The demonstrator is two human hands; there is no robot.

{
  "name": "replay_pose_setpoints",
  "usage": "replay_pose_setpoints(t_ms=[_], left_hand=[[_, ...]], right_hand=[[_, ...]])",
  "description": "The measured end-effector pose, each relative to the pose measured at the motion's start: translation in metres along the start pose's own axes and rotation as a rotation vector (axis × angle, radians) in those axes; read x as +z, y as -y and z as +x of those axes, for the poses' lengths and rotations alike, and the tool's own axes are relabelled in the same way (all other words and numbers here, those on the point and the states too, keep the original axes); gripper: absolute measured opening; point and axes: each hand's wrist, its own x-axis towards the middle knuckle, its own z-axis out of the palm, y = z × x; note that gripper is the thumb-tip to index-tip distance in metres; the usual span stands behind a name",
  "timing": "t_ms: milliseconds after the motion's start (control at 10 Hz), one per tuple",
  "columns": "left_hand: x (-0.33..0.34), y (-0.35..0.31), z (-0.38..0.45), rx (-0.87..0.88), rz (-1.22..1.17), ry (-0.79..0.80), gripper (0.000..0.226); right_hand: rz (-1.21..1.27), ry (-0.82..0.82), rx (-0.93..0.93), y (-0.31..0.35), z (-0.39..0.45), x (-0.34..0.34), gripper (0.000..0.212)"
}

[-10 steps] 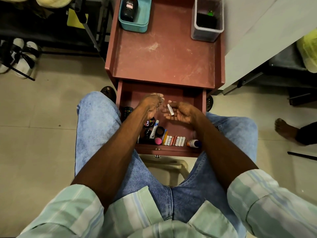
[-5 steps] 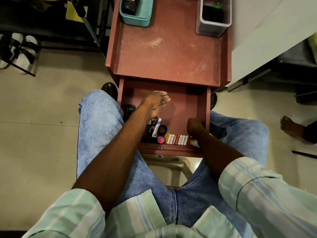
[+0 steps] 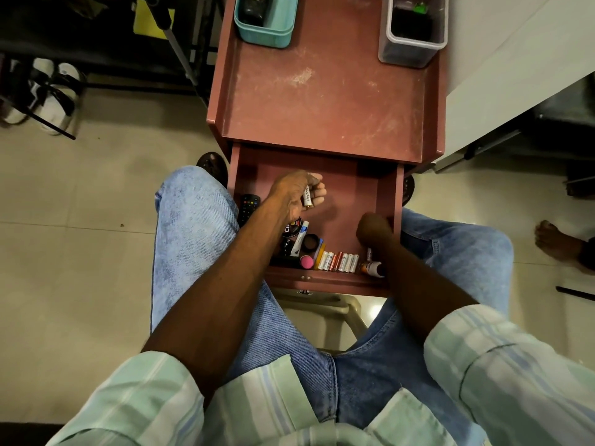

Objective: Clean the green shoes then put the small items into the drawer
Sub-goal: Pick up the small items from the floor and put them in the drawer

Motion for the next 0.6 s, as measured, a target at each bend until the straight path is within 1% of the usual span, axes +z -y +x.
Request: replay_pose_setpoints(t_ms=[100, 200, 300, 400, 500, 600], left_hand=[[0.005, 0.003, 0.001, 0.036, -0.003, -0.007, 0.014], [0.011, 0.005, 0.002, 0.091, 0.093, -0.096, 0.014], [0.018, 0.013, -0.003, 0.139, 0.177, -0.161, 0.016], [0.020, 0.018, -0.004, 0.154, 0.188, -0.199, 0.013], [0.019, 0.019, -0.004, 0.135, 0.344, -0.176, 0.035], [0.015, 0.016, -0.001, 0.092, 0.377, -0.159, 0.049]], right_hand=[[0.244, 0.074, 0.038, 0.013, -0.016, -0.019, 0.011], [0.444, 0.349, -0.125, 0.036, -0.027, -0.033, 0.009], [0.445, 0.421, -0.318, 0.058, -0.051, -0.031, 0.022], [0.407, 0.379, -0.359, 0.060, -0.054, -0.021, 0.023], [0.402, 0.360, -0.243, 0.045, -0.042, -0.017, 0.033], [0.292, 0.232, -0.136, 0.019, -0.030, -0.009, 0.026]])
